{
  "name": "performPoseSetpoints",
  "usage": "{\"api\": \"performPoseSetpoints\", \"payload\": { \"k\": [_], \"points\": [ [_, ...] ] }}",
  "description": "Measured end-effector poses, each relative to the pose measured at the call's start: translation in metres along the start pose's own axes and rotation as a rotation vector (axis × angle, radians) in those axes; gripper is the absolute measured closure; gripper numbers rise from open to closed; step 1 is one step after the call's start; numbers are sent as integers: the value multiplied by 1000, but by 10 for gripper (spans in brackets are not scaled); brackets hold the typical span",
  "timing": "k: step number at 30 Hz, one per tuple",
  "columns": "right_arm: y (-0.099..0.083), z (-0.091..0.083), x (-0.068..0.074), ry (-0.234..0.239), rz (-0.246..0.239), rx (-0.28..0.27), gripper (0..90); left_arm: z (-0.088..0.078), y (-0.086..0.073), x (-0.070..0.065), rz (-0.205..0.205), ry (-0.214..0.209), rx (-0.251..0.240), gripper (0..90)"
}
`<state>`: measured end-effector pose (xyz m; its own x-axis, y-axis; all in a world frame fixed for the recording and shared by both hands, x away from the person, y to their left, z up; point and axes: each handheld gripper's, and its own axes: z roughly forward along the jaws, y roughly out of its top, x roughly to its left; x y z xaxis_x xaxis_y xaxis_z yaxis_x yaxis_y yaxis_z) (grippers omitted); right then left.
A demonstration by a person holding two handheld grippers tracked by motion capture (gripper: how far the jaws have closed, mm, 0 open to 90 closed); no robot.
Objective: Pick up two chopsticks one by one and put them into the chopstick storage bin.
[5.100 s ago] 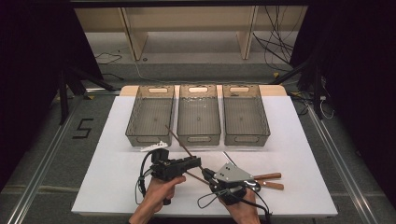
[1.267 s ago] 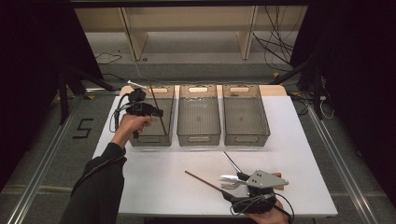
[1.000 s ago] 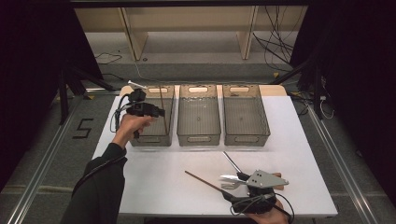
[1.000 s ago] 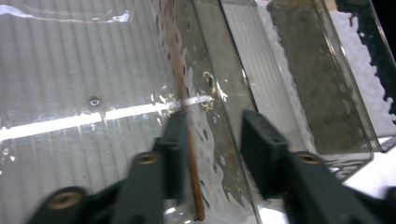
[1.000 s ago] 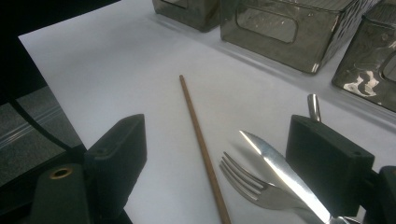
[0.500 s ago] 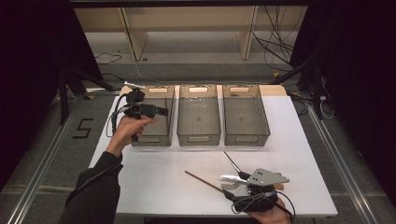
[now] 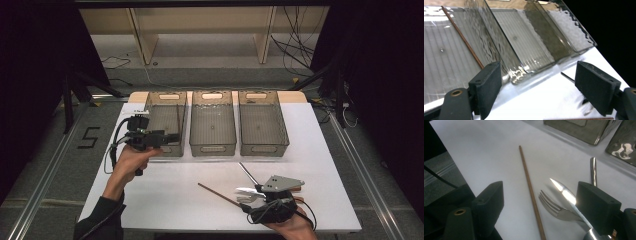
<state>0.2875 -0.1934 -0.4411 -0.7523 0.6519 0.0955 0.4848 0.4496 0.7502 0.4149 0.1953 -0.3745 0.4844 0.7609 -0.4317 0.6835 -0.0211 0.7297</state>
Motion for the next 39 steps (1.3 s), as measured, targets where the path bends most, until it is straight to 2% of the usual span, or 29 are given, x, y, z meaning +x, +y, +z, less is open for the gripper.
{"api": "performPoseSetpoints", "payload": {
  "k": [1, 2, 4, 5, 9, 12, 13, 14, 16, 18, 22, 30, 39],
  "points": [
    [0, 0, 0, 0, 0, 0, 241, -2, -5, -1, 4, -4, -4, 210],
    [2, 2, -1, 8, -1, 30, 244, -3, -10, -2, 12, -7, -10, 208],
    [4, 3, -2, 9, -4, 44, 245, -3, -18, -4, 28, -10, -2, 208],
    [6, 6, -3, 15, 1, 71, 259, -3, -22, -5, 36, -6, -1, 206],
    [8, 9, -4, 22, 7, 106, 279, -5, -37, -8, 54, -10, -14, 204],
    [11, 14, -5, 32, 3, 171, 335, -6, -51, -10, 69, -13, -4, 202],
    [11, 14, -5, 32, 3, 171, 335, -6, -51, -10, 69, -13, -4, 200],
    [11, 16, -5, 39, -1, 216, 366, -8, -53, -11, 73, -16, -11, 200],
    [10, 19, -4, 52, -7, 256, 400, -10, -60, -14, 81, -25, -23, 198],
    [9, 20, -3, 54, -14, 273, 412, -10, -63, -15, 87, -21, -26, 195],
    [7, 25, -1, 54, -19, 344, 483, -11, -74, -17, 88, -30, -36, 190],
    [6, 32, 1, 46, -42, 409, 592, -6, -96, -24, 119, -52, -39, 187],
    [9, 41, 1, 29, -58, 467, 673, -2, -105, -30, 136, -66, -34, 184]
  ]
}}
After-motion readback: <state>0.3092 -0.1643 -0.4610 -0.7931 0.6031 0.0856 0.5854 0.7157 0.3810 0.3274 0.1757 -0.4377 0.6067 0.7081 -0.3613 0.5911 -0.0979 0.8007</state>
